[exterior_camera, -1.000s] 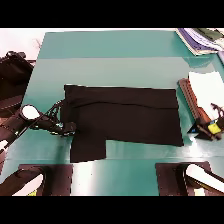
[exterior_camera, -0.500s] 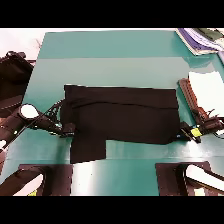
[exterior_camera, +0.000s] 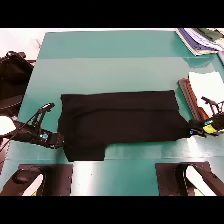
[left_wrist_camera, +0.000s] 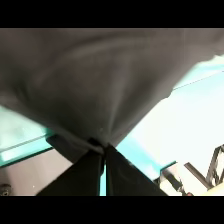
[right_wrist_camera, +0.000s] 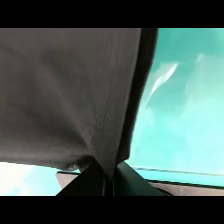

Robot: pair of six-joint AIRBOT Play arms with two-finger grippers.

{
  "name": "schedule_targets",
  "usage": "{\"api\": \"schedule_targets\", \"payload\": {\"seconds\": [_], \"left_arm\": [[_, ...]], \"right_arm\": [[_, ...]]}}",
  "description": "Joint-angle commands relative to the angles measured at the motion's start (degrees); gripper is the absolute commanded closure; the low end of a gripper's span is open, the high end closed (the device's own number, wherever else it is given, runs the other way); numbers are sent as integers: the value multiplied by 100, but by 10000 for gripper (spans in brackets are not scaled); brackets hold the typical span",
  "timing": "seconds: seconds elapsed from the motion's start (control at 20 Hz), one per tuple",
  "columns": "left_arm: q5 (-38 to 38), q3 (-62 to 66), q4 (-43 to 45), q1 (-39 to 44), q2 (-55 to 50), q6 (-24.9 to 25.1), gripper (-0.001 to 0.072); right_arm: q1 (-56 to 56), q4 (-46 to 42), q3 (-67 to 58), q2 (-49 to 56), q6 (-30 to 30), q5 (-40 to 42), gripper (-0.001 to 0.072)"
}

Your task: Fold the shirts.

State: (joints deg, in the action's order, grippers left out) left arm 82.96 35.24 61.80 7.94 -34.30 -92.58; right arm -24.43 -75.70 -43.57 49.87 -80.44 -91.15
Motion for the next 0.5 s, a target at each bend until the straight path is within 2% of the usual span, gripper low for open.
{"api": "schedule_targets", "payload": {"seconds": [0.0,0.25,0.45], "left_arm": [[-634,175,199,-2,59,-188,678],[-2063,966,640,-2,-1344,92,678],[-2640,1679,726,-13,-2623,160,677]], "right_arm": [[42,-186,-632,-114,-227,-35,691],[439,109,-1818,1335,-247,348,691],[918,111,-2706,2603,-310,455,691]]}}
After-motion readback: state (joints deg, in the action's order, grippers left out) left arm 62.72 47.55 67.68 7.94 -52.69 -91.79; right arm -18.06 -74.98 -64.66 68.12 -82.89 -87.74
